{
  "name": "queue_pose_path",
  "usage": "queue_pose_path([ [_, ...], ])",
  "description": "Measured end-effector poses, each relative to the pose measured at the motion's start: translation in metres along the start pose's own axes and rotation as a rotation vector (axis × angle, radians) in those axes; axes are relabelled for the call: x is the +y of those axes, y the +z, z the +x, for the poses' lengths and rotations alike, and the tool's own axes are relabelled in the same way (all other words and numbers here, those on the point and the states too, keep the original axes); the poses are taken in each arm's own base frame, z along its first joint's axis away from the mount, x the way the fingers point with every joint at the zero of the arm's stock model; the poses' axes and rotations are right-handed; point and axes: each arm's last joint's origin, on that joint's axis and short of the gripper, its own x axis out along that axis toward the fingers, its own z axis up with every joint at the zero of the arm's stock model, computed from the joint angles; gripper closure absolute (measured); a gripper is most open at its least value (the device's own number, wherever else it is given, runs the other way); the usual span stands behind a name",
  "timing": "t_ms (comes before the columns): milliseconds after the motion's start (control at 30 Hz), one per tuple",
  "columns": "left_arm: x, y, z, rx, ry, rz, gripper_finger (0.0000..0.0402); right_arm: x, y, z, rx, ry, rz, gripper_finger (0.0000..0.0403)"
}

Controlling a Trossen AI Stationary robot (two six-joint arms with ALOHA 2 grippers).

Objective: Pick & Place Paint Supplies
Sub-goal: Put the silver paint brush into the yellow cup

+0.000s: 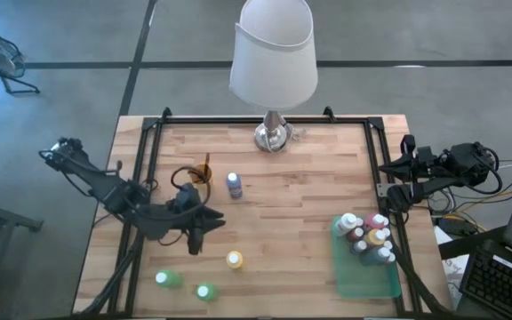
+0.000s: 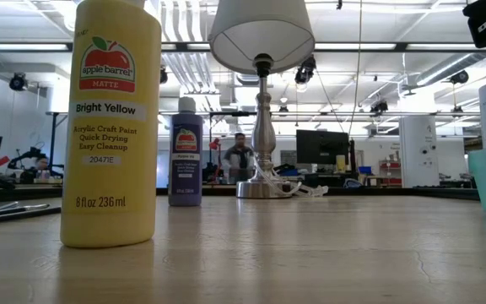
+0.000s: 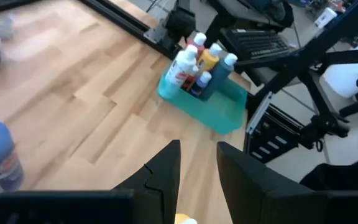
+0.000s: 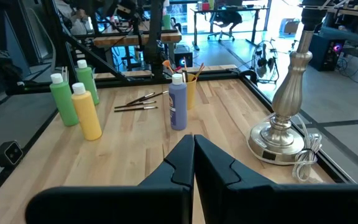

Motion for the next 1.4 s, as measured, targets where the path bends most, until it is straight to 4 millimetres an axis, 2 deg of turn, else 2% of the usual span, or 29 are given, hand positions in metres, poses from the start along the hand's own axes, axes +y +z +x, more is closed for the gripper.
queue_pose_path([
  [233,-0.004,-0.007,0.009,0.050,-0.023,0.009,0.0291,0.000,0.000,0.000,0.000,0.000,0.000,0.0394],
  [400,-0.006,-0.009,0.010,0.096,-0.059,0.065,0.0291,0.000,0.000,0.000,0.000,-0.001,0.000,0.0394],
  [667,-0.006,-0.009,0.010,0.112,-0.072,0.051,0.0291,0.000,0.000,0.000,0.000,0.000,0.000,0.0394],
  [900,-0.003,-0.010,0.011,0.088,-0.043,0.237,0.0291,0.000,0.000,0.000,0.000,0.000,0.000,0.0394],
  [1167,0.001,-0.008,0.012,0.097,0.010,0.046,0.0294,0.000,0.000,0.000,0.000,0.000,0.000,0.0394],
  [1400,0.021,-0.021,0.007,0.211,0.203,-0.058,0.0309,0.000,0.000,0.000,0.000,-0.001,0.000,0.0394],
])
